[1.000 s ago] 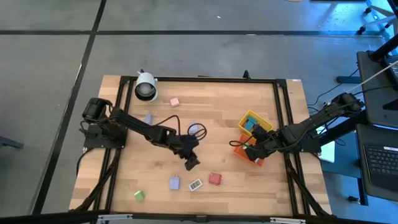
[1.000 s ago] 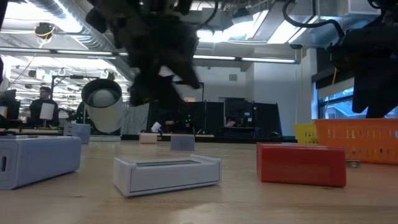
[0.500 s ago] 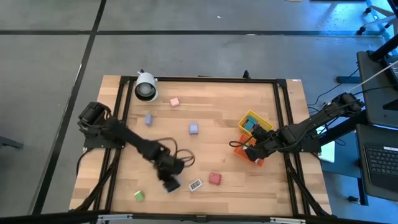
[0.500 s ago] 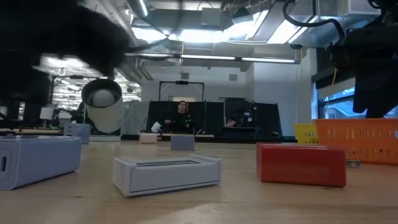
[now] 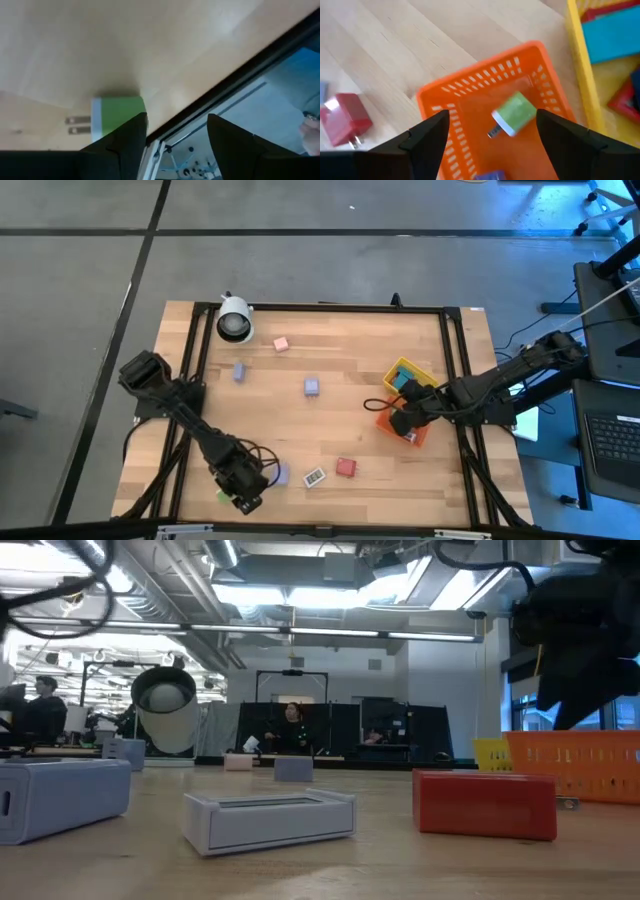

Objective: Pick & Place Office items
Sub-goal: Put the green charger adapter into the orange basket

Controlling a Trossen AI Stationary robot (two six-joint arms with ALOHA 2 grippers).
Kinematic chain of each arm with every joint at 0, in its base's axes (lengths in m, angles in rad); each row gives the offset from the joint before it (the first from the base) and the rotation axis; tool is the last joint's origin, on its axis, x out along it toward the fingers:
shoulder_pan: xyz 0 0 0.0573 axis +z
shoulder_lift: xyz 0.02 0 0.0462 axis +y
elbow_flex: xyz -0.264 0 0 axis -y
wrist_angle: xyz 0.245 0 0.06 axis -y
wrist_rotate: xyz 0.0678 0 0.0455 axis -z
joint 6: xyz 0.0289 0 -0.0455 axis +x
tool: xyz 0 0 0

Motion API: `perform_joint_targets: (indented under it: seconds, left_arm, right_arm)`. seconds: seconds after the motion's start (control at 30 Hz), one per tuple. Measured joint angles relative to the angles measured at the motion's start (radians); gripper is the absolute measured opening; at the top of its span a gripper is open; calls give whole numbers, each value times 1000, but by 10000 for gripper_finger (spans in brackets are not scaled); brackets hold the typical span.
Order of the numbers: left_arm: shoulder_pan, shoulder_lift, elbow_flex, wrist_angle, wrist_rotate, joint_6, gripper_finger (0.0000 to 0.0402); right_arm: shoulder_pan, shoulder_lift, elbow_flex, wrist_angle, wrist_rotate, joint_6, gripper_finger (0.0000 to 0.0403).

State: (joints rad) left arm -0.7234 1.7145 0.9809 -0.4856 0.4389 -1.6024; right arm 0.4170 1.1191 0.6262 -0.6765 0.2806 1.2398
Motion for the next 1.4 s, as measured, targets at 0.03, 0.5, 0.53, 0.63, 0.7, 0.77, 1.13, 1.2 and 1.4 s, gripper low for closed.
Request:
perform_joint_targets:
  seconds: [0.03, 0.5, 0.53, 0.63, 0.7, 0.77, 1.13, 1.2, 1.4]
  left_arm:
    - [-8, 0, 0, 3, 0, -11, 214]
    - [-52, 0, 0, -70, 2, -116, 285]
    - [-54, 0, 0, -70, 2, -116, 285]
    - [-55, 0, 0, -70, 2, -116, 283]
    - [-55, 0, 0, -73, 2, -116, 283]
    - [-55, 0, 0, -79, 2, -112, 284]
    - [37, 0, 0, -51, 17, -85, 279]
    - [60, 0, 0, -52, 35, -66, 279]
    - [93, -21, 0, -62, 114, -18, 279]
  right_arm:
    - [-7, 0, 0, 11, 0, -8, 300]
    - [-67, 0, 0, 72, 0, -76, 300]
    - [-71, 0, 0, 73, 0, -78, 300]
    - [-81, 0, 0, 74, 0, -80, 300]
    - [-87, 0, 0, 74, 0, -81, 300]
    - [-89, 0, 0, 74, 0, -80, 300]
    - [-92, 0, 0, 117, 30, -106, 300]
    - [-96, 0, 0, 136, 34, -114, 300]
    - [-108, 0, 0, 161, 33, -126, 300]
